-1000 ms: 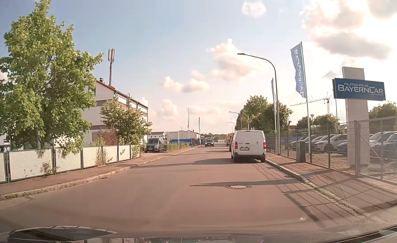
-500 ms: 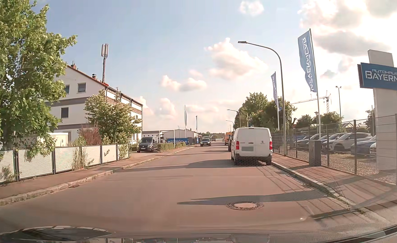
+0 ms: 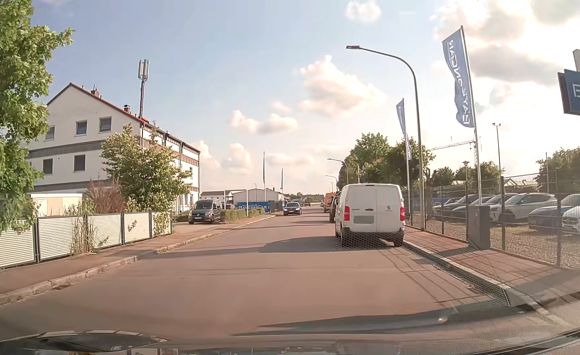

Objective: Follow the waypoints while adhering to traffic rules and regulations

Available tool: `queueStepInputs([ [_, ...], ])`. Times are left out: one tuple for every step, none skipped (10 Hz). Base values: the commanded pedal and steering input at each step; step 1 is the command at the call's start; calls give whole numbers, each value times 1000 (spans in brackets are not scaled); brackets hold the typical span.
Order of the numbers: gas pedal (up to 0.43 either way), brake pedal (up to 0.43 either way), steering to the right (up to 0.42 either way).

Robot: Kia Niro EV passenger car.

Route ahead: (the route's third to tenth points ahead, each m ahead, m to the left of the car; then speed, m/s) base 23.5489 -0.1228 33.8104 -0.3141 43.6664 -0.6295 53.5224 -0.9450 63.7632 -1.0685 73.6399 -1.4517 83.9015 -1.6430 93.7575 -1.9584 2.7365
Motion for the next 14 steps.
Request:
queueStepInputs([
  [0,305,40],
  [0,311,36],
  [0,311,33],
  [0,311,30],
  [0,311,29],
  [0,299,30],
  [0,311,34],
  [0,311,36],
  [0,311,38],
  [0,305,38],
  [0,311,38],
  [0,305,38],
  [0,305,38],
  [0,305,38],
])
